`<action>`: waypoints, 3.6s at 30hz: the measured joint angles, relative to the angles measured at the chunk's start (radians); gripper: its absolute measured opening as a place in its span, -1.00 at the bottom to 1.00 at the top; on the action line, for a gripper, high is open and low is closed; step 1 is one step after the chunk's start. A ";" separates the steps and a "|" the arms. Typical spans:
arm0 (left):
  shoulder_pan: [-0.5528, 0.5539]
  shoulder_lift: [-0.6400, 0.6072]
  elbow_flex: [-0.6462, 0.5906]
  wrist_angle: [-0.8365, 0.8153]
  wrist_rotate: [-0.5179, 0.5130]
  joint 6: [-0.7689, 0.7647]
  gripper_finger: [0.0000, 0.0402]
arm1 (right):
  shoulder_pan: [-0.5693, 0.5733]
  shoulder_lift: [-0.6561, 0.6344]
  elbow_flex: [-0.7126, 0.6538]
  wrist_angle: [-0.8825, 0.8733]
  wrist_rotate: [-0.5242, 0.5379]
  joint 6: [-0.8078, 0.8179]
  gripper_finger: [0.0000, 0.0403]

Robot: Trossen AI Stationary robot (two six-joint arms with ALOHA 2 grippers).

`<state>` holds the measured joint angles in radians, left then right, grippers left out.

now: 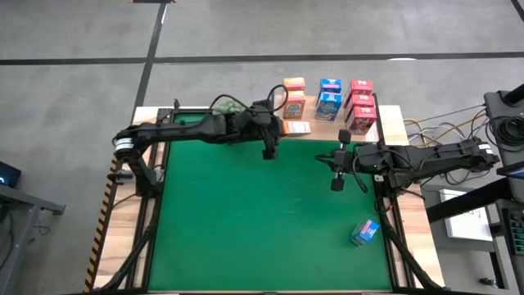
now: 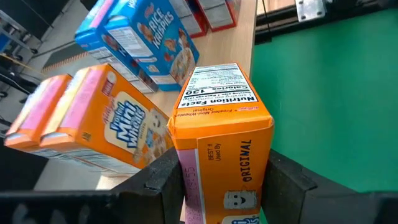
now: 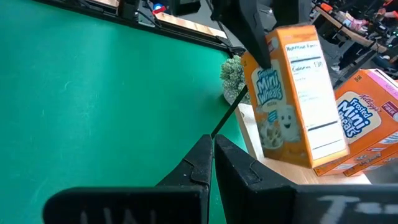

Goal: Stack cereal on shelf
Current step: Put the orange cereal box on the shelf

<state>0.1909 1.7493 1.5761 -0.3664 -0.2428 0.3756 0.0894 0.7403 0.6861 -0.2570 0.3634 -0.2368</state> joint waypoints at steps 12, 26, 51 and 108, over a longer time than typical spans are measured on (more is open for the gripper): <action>0.000 0.011 0.000 0.018 0.000 -0.021 -0.26 | 0.000 0.000 0.000 0.000 0.000 -0.001 -0.96; 0.001 0.004 0.000 0.016 -0.011 -0.055 -0.26 | 0.000 0.000 0.000 0.000 0.000 0.000 -0.96; 0.005 -0.003 0.135 -0.233 -0.088 -0.163 -0.15 | 0.000 0.000 0.000 -0.001 0.001 0.001 -0.96; 0.066 0.384 0.764 -0.533 0.071 -0.050 -0.03 | 0.000 0.000 0.000 -0.024 0.002 0.009 -0.96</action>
<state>0.2574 2.1336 2.3398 -0.8999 -0.1722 0.3253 0.0891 0.7406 0.6857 -0.2806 0.3649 -0.2276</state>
